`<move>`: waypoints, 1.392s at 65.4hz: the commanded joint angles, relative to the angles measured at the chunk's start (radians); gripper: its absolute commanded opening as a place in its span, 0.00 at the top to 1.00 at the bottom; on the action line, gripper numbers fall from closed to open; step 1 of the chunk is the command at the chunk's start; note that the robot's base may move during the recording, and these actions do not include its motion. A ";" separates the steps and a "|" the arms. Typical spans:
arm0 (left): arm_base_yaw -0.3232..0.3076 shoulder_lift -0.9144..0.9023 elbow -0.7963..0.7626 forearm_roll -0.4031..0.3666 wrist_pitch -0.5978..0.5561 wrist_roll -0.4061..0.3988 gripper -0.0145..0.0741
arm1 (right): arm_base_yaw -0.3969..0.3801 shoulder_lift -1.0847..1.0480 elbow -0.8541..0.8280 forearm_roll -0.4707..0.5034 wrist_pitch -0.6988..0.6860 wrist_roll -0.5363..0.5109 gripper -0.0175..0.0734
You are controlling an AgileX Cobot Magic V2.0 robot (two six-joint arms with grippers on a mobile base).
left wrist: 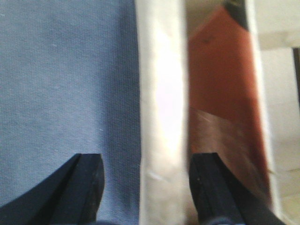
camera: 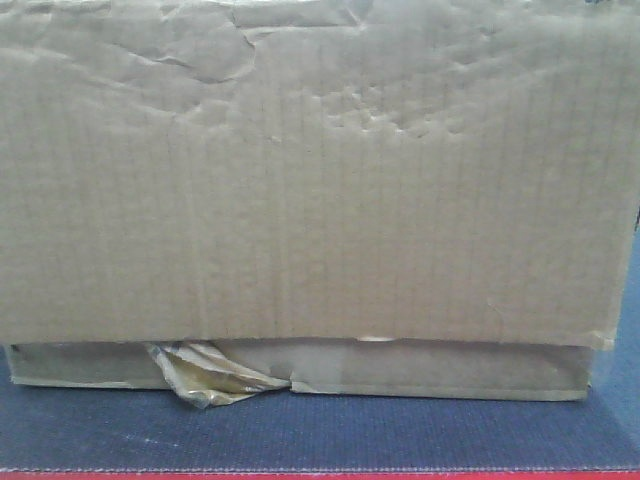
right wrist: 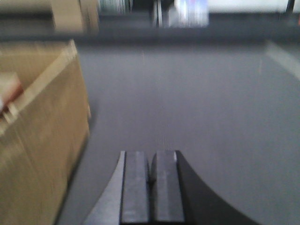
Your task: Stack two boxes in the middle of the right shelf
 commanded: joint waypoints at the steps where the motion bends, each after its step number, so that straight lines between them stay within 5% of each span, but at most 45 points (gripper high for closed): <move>1: 0.004 -0.015 -0.003 -0.007 -0.003 0.006 0.48 | -0.002 0.146 -0.092 0.006 0.158 0.001 0.99; 22: 0.004 -0.015 -0.003 -0.007 -0.003 0.006 0.48 | -0.002 0.425 -0.168 0.014 0.204 0.004 0.99; 42: 0.004 -0.015 -0.003 -0.007 -0.003 0.006 0.48 | 0.021 0.693 -0.463 0.004 0.371 0.160 0.96; 59: 0.004 -0.015 -0.003 -0.007 -0.003 0.006 0.48 | 0.265 0.857 -0.748 -0.200 0.496 0.349 0.96; 80: 0.004 -0.015 -0.003 -0.005 -0.003 0.006 0.48 | 0.409 1.026 -0.960 -0.178 0.577 0.350 0.96; 91: 0.004 -0.015 -0.003 -0.003 -0.003 0.006 0.48 | 0.417 1.099 -0.979 -0.171 0.577 0.350 0.70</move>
